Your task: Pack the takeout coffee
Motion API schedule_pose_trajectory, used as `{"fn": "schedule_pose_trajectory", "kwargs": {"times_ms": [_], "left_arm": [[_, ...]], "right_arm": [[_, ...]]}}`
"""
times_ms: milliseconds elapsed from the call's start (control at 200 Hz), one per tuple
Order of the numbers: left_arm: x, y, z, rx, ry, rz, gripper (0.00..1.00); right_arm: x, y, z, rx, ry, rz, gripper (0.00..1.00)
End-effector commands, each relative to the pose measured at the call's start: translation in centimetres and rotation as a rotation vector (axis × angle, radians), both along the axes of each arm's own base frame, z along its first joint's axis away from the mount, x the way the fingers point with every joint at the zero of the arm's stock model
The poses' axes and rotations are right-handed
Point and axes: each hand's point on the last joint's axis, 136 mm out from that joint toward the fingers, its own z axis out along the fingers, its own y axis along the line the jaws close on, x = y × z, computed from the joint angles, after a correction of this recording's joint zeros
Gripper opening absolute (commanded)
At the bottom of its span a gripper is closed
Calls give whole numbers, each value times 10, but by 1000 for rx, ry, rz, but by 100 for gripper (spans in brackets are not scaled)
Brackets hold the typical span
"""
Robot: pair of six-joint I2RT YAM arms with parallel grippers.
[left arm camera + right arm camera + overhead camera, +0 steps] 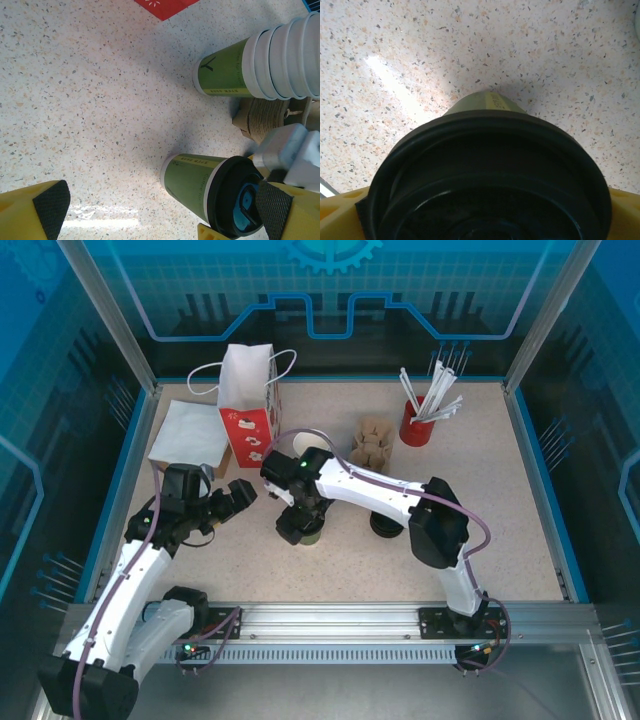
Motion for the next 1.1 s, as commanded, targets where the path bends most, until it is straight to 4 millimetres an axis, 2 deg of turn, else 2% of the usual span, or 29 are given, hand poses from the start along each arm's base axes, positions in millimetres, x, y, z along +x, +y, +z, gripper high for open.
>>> {"fn": "schedule_pose_trajectory", "kwargs": {"times_ms": [0,270,480,640,835,1096], "left_arm": [[-4,4,-1,19,-3,-12,99],[-5,4,0,20,-7,-15,99],[-5,4,0,22,-8,-16,99],[-5,4,1,25,-12,-18,99],[-4,5,2,27,-16,-18,99],[-2,5,6,38,-28,-23,99]], "right_arm": [[-9,4,-9,-8,32,25,99],[-14,0,-11,-13,47,10,88],[-19,-12,6,-5,29,-14,88],[-25,-29,23,4,19,-53,88],[-28,-72,43,11,25,-166,88],[-3,-161,76,43,-19,-397,87]]}}
